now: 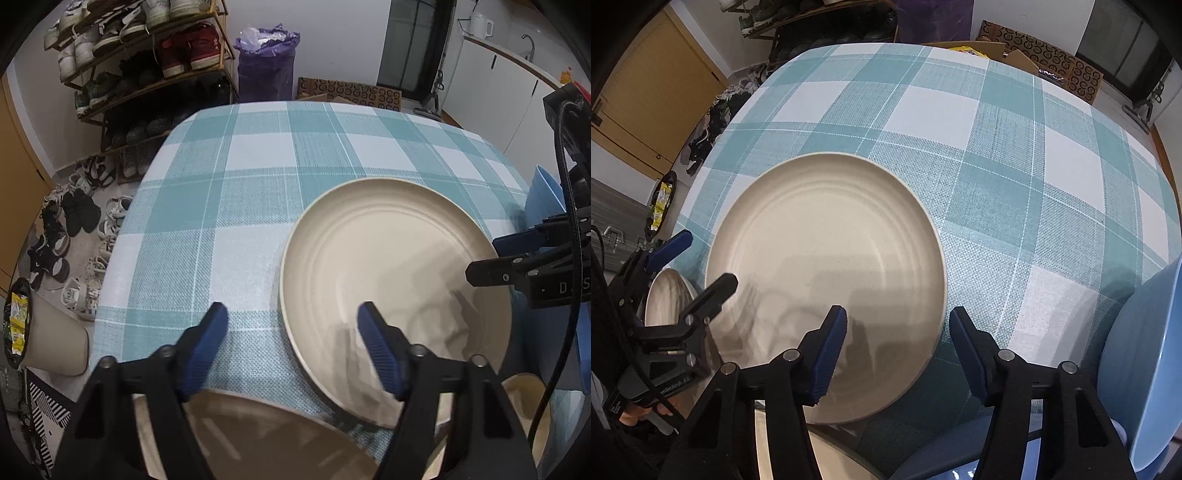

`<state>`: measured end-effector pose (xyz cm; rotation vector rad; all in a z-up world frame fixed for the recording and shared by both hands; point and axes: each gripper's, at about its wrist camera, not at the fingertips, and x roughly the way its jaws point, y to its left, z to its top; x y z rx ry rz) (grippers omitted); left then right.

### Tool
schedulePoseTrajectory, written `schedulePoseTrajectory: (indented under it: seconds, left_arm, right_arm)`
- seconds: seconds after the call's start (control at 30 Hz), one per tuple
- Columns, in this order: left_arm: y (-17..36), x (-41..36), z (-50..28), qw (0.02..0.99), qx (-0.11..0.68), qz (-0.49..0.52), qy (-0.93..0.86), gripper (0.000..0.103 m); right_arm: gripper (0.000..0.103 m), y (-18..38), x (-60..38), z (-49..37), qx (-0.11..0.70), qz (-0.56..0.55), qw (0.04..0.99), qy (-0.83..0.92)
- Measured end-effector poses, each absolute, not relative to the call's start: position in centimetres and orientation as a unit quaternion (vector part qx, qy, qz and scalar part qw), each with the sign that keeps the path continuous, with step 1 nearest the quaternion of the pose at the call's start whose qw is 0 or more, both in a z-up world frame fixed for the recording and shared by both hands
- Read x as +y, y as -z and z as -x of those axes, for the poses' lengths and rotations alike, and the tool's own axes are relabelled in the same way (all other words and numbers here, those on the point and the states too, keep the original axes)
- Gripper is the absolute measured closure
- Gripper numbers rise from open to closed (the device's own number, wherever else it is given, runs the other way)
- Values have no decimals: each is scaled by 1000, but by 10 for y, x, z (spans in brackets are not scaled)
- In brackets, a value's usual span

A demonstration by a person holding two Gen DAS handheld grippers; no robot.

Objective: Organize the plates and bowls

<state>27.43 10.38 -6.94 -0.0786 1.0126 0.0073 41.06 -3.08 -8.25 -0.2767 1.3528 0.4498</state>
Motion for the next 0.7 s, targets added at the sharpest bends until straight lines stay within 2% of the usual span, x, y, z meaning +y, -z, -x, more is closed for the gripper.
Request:
schedulePoseTrajectory:
  seconds: [0.13,0.2,0.3,0.4,0.57,0.7]
  left_arm:
    - [73,103,-274,870,491,43,5,51]
    - [74,102,-273,870,491,45,10,62]
    - [73,100,-272,870,490,48,22,75]
    - [72,97,-271,872,489,34,15,78]
    - [70,100,-269,874,484,38,14,84]
    - [67,101,-267,877,478,39,13,85]
  right_arm:
    - [51,85,-29,-411,619,136,747,-200]
    - [54,85,-28,-411,617,143,748,-197]
    - [63,85,-29,-411,614,148,751,-192]
    - [73,84,-32,-411,610,152,755,-187]
    - [82,82,-36,-410,603,152,762,-180]
    - [85,79,-38,-409,597,150,767,-180]
